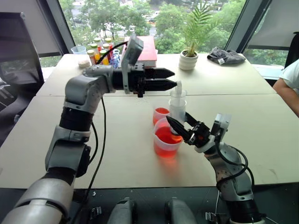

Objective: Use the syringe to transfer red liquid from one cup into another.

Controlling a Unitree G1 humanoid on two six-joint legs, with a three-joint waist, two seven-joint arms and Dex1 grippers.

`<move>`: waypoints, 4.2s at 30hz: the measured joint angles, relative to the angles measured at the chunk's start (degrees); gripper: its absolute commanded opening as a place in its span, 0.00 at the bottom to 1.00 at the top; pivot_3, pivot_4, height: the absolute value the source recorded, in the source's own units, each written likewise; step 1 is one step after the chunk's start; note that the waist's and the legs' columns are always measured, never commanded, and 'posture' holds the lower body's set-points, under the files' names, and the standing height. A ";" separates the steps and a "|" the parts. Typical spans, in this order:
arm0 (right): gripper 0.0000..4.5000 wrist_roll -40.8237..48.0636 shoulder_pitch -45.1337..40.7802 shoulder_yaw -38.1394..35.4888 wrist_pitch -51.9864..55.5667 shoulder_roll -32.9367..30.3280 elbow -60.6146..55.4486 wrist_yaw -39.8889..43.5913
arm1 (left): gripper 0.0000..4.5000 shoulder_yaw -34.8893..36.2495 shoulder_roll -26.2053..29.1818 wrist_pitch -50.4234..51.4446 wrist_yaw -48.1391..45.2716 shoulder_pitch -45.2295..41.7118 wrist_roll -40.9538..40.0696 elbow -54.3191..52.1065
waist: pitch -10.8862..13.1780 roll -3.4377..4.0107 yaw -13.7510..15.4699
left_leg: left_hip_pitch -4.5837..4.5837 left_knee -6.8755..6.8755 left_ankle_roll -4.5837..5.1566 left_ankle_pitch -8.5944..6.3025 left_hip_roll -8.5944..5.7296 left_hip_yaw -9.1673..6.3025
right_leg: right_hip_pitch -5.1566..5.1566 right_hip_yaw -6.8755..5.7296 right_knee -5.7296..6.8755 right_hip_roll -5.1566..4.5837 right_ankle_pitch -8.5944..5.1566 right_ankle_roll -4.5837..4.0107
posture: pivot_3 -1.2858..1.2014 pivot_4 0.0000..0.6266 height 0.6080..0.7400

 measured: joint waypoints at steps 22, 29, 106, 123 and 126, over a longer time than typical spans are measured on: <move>0.32 11.23 -25.88 -7.02 17.76 -3.14 4.35 -7.63 | 0.99 2.76 11.13 1.36 0.75 9.59 0.46 -4.17 | 0.01 0.01 0.00 | -0.08 0.00 0.00 0.00 -0.02 0.04 | -0.10 -0.02 0.01 -0.12 0.01 -0.01 | 0.52 0.24 1.00; 0.32 4.05 -35.58 -7.61 3.73 2.55 31.19 -1.54 | 0.99 3.01 10.62 1.69 2.96 11.03 -0.03 -7.45 | 0.01 0.01 -0.02 | -0.18 -0.08 0.01 0.00 -0.03 0.07 | -0.18 -0.02 -0.06 -0.10 0.01 0.00 | 0.52 0.24 1.00; 0.32 -3.76 -34.33 -8.16 1.08 2.47 30.81 2.47 | 0.01 0.00 -6.79 -9.23 1.36 2.94 8.20 7.40 | 0.07 0.02 -0.26 | -0.18 -0.09 0.00 0.00 -0.01 0.09 | -0.26 -0.01 0.01 -0.10 0.01 0.01 | 0.52 0.24 1.00; 0.32 -3.58 -34.39 -6.97 3.06 1.83 28.75 2.49 | 0.99 4.85 1.66 -2.16 3.88 3.46 4.26 0.09 | 0.07 0.02 -0.20 | -0.19 -0.09 0.00 0.00 -0.01 0.09 | -0.26 -0.01 0.01 -0.13 0.01 0.01 | 0.52 0.24 1.00; 0.32 -3.14 -34.31 -7.50 6.03 -0.35 26.76 0.99 | 0.99 5.13 3.98 -0.28 4.07 6.63 3.48 -3.56 | 0.08 0.03 -0.03 | -0.19 -0.09 0.00 0.00 -0.01 0.08 | -0.26 -0.01 0.00 -0.17 0.01 0.01 | 0.52 0.24 1.00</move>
